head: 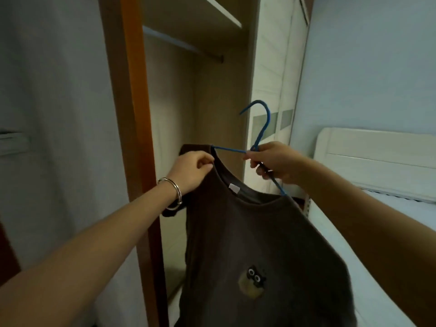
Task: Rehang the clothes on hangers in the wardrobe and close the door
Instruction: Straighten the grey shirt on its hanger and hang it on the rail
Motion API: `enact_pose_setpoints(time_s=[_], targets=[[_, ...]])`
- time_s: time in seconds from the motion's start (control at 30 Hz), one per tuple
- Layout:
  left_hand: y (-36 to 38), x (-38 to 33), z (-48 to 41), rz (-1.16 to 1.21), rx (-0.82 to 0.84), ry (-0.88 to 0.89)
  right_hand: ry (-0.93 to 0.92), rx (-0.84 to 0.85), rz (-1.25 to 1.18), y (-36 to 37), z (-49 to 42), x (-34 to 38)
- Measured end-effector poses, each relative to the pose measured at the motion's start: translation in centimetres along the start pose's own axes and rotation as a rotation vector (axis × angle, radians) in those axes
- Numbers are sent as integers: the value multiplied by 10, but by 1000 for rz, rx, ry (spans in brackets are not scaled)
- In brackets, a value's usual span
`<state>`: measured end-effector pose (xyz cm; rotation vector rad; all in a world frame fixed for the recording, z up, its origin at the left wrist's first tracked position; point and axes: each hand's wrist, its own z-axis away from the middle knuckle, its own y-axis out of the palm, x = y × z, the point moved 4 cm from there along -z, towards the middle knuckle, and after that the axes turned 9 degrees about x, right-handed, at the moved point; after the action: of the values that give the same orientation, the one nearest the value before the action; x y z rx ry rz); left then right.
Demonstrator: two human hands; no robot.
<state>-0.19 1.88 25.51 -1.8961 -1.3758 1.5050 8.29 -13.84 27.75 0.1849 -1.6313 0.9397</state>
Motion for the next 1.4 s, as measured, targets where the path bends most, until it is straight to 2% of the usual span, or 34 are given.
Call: enact_pose_setpoints(time_s=[0.1,0.23,0.33,0.4,0.5,0.7,0.9,1.03,1.2,1.33,1.4], targets=[[-8,10,-30,-111,-29,113,-32,-82,93,-13,-1,5],[-1,13,-68,-181,122,175,-75,-216,148,-35,-8,3],[10,15,-85,17,276,153,-146,-281,156,-55,-20,-3],[20,14,-97,201,304,133,-172,-286,185,-67,-31,-6],[36,12,-125,362,286,109,-149,-280,255,-86,-53,-11],[54,-1,-186,420,236,175,-111,-272,280,-120,-107,-15],[66,6,-235,308,216,231,-106,-253,252,-126,-162,-14],[65,13,-261,216,260,319,-132,-249,238,-122,-196,-6],[53,10,-300,270,235,407,-175,-201,223,-113,-239,19],[38,29,-337,235,151,398,-246,-281,381,-126,-263,25],[33,48,-353,189,130,368,-205,-303,467,-144,-269,15]])
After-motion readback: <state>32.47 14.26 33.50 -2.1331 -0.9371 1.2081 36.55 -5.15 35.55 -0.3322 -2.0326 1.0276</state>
